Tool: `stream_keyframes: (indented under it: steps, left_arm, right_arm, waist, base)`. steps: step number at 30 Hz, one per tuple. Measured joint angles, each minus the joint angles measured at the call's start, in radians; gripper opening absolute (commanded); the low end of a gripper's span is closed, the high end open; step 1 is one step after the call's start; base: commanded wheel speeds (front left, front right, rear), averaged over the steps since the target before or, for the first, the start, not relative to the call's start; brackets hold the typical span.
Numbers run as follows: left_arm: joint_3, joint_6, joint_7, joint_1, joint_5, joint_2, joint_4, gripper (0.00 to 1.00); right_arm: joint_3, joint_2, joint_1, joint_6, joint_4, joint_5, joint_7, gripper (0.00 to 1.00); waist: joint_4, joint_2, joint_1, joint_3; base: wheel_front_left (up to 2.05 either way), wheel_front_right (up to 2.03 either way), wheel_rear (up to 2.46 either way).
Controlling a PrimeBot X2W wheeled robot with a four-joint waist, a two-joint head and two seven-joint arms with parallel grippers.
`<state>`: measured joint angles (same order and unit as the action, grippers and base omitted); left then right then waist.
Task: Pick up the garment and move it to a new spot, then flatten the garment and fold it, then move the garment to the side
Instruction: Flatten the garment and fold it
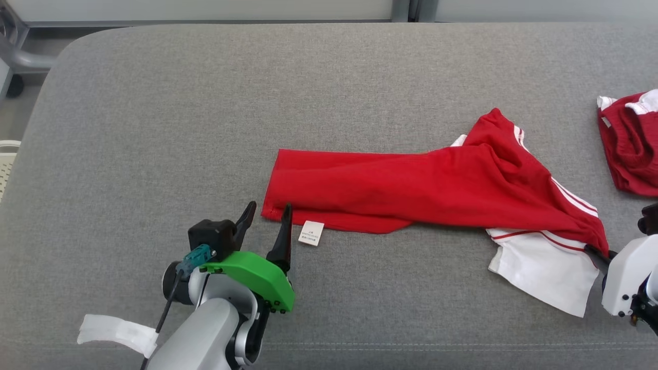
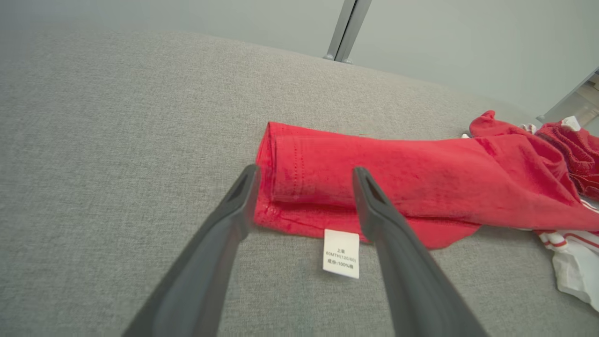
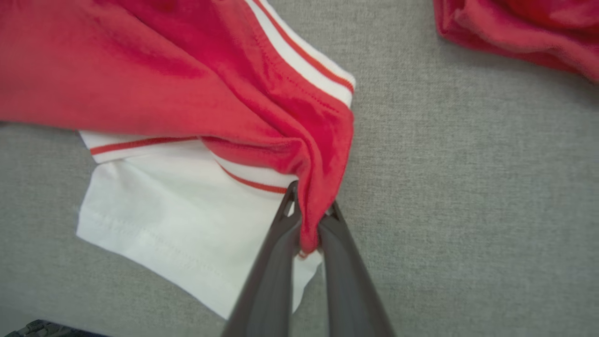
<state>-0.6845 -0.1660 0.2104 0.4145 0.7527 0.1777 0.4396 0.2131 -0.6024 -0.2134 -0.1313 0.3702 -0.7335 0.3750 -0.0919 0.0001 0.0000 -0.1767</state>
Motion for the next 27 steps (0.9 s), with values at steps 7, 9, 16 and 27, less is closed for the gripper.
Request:
stream_keyframes:
  steps: [7, 9, 16, 27]
  left_arm:
    - [-0.003, 0.018, -0.039, 0.010, 0.019, -0.003, 0.082, 1.00]
    - [-0.002, 0.027, -0.044, 0.020, 0.024, -0.003, 0.111, 1.00]
    - [0.019, 0.050, -0.030, 0.075, 0.037, 0.002, 0.203, 1.00]
    - [0.004, 0.146, -0.034, 0.112, 0.052, 0.019, 0.259, 0.31]
  right_arm:
    - [0.045, 0.007, -0.036, 0.000, 0.022, -0.005, -0.016, 0.00]
    - [0.066, 0.006, -0.049, 0.000, 0.027, -0.005, -0.026, 0.14]
    - [0.142, -0.019, -0.085, 0.000, 0.012, -0.059, -0.079, 1.00]
    - [0.192, -0.081, -0.080, 0.000, -0.035, -0.137, -0.193, 1.00]
  waist:
    - [0.030, 0.0000, 0.0000, -0.013]
    - [0.041, 0.0000, 0.0000, -0.018]
    - [0.085, 0.0000, 0.0000, -0.034]
    - [0.130, 0.0000, 0.0000, -0.042]
  base:
    - [0.00, 0.00, 0.00]
    - [0.00, 0.00, 0.00]
    - [0.00, 0.00, 0.00]
    - [0.00, 0.00, 0.00]
